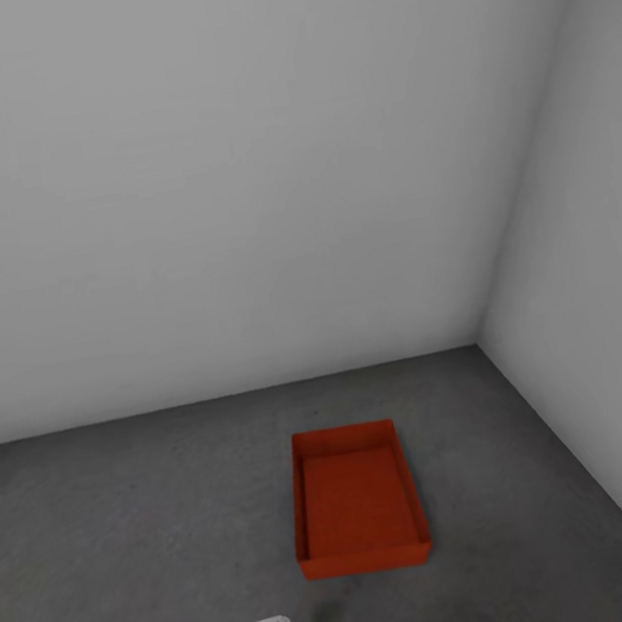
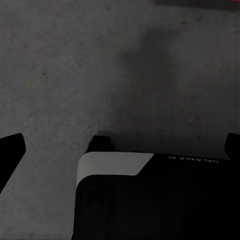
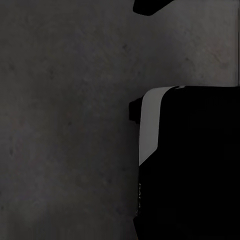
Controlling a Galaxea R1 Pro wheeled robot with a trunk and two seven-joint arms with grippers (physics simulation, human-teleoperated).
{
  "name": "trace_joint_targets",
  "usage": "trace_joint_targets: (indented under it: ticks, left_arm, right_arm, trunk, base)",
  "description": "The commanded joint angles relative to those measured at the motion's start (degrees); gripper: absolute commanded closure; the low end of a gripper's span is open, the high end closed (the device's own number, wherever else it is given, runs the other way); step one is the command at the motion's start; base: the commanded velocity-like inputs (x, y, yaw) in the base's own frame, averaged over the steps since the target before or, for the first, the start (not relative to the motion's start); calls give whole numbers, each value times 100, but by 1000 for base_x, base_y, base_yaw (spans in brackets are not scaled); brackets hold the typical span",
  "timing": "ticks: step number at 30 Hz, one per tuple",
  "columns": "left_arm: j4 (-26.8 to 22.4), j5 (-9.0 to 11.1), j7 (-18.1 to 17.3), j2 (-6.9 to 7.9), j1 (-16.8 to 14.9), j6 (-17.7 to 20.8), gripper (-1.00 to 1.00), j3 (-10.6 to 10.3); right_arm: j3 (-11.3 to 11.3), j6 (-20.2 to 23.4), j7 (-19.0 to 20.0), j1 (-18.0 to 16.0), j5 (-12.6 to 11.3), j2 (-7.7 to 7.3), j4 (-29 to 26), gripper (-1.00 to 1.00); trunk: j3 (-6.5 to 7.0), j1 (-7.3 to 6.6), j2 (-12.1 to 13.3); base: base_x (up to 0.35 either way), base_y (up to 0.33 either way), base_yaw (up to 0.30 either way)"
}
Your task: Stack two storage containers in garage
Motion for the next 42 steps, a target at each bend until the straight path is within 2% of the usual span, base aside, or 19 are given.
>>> trace_joint_targets:
  ticks: [1,9,23,42]
  left_arm:
    - [-2,33,15,-5,-2,16,-100,9]
    - [-2,39,9,-10,2,7,-100,11]
    - [-2,20,8,-16,135,-21,-100,9]
    - [-8,33,8,-10,146,-13,-100,10]
  right_arm:
    - [53,-18,-5,50,-47,2,-3,-100]
    - [58,-23,25,155,-30,10,-4,-100]
    - [61,-22,30,165,-28,14,-4,-100]
    - [58,-15,33,166,-28,14,-4,-100]
  trunk:
    - [-3,3,-10]
    - [60,3,-10]
    - [184,3,-10]
    - [354,3,-10]
  base:
    - [0,0,0]
    - [0,0,0]
    - [0,0,0]
    - [0,0,0]
